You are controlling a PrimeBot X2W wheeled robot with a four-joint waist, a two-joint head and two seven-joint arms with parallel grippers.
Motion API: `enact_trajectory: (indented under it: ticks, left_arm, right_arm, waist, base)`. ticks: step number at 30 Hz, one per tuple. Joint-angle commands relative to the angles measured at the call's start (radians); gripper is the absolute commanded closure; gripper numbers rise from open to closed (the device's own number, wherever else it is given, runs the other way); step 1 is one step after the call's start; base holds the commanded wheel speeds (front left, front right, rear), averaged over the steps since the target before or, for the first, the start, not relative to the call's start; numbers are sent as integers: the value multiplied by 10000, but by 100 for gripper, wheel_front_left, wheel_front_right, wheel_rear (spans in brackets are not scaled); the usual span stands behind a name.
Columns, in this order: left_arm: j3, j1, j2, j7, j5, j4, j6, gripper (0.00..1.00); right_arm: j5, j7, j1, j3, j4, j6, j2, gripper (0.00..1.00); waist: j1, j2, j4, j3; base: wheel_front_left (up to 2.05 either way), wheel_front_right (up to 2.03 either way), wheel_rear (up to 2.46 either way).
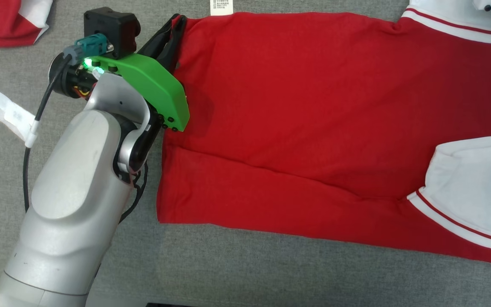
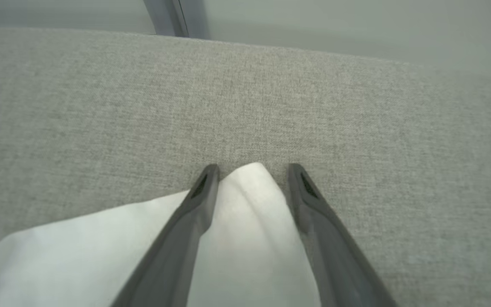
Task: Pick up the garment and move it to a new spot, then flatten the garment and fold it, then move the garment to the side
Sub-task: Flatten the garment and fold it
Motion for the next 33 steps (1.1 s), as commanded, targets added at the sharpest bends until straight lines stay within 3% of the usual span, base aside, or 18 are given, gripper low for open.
enact_trajectory:
  ticks: [1,12,20,27,33]
  left_arm:
    - [18,-151,43,-16,-32,57,-23,100]
    - [248,-127,407,-334,-49,995,37,100]
    - [291,585,696,-984,-171,1933,-198,100]
    - [373,1782,935,-1627,-474,1767,-376,100]
    - [560,2784,1180,-2243,-576,1132,-181,100]
  right_arm:
    - [-129,317,371,176,461,11,82,100]
    - [-274,-1043,341,578,529,2,648,100]
    - [1087,-2502,1373,1614,-81,2,484,100]
    - [3471,-3241,3872,2311,-2333,2,-149,100]
    - [4477,-3572,6588,1861,-5139,5,-870,100]
  waist:
    - [-1,0,-133,-121]
    - [-1,0,-878,-1145]
    - [-1,0,-1602,-2693]
    - [-1,0,-2022,-3780]
    - [-1,0,-2223,-4242]
  base:
    - [0,0,0]
    - [0,0,0]
    - [0,0,0]
    - [0,0,0]
    - [0,0,0]
